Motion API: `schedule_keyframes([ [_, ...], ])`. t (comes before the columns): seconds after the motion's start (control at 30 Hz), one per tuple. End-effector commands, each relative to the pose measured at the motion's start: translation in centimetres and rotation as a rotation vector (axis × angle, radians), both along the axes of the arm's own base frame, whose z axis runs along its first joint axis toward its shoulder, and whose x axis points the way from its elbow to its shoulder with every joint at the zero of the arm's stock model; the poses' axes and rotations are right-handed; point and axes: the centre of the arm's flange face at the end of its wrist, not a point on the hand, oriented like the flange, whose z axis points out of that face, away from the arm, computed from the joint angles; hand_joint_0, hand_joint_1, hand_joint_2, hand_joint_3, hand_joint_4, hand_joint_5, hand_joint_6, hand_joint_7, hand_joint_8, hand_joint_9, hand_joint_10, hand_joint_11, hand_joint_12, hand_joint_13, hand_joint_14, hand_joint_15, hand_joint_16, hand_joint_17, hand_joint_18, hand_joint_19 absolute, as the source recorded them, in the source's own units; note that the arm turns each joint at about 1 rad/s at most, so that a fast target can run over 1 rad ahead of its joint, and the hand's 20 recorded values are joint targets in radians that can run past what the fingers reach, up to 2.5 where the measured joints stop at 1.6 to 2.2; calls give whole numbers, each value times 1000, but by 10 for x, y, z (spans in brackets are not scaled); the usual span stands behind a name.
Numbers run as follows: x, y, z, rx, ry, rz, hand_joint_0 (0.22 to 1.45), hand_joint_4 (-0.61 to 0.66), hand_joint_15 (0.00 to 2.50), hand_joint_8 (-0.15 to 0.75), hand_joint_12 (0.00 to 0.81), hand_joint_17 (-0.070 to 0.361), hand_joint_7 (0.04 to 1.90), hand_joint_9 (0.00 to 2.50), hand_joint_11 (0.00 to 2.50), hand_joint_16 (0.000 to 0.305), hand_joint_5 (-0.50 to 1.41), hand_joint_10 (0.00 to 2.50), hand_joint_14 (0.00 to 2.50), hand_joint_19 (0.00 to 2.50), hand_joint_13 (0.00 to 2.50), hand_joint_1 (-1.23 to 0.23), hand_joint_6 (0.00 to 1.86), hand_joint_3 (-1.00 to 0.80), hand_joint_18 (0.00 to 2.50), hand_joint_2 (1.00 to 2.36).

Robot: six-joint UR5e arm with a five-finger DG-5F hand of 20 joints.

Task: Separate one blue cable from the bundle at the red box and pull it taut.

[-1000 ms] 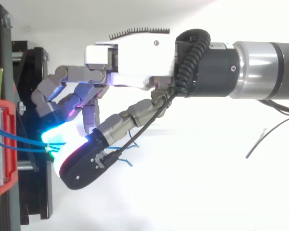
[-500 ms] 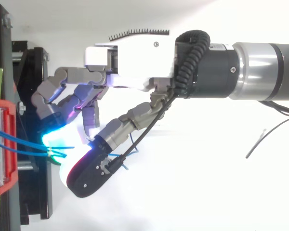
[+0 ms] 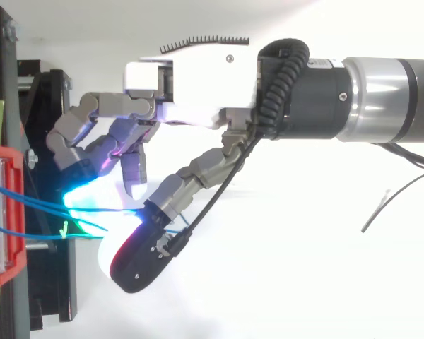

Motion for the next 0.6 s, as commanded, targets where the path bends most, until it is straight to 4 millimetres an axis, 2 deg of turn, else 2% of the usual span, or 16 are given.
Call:
schedule_keyframes([
  [0.0, -1, -3, 0, 4, 4, -3, 558, 146, 513, 352, 397, 111, 1207, 1057, 859, 49, -167, 27, 20, 758, 892, -894, 852, -500, 924, 1000],
  [0.1, -1, -4, -1, 9, 6, -5, 538, 147, 513, 355, 399, 113, 1194, 1063, 854, 50, -165, 26, 21, 753, 883, -856, 846, -500, 935, 1000],
  [0.17, -1, -4, -1, 16, 6, -4, 520, 150, 511, 360, 398, 115, 1169, 1067, 842, 51, -163, 26, 21, 756, 886, -741, 840, -500, 945, 1000],
  [0.3, -1, -4, 0, 22, 4, -4, 520, 151, 507, 359, 389, 116, 1150, 1068, 837, 51, -159, 25, 19, 756, 872, -631, 830, -500, 949, 1000],
  [0.47, -4, -1, -3, 21, 38, 2, 540, 145, 499, 353, 381, 112, 1167, 1070, 829, 50, -154, 26, 19, 765, 847, -584, 812, -500, 935, 1000],
  [0.57, -2, 0, 0, 21, 23, 0, 593, 139, 498, 342, 370, 107, 1168, 1074, 834, 47, -153, 27, 20, 786, 837, -583, 807, -500, 917, 1000],
])
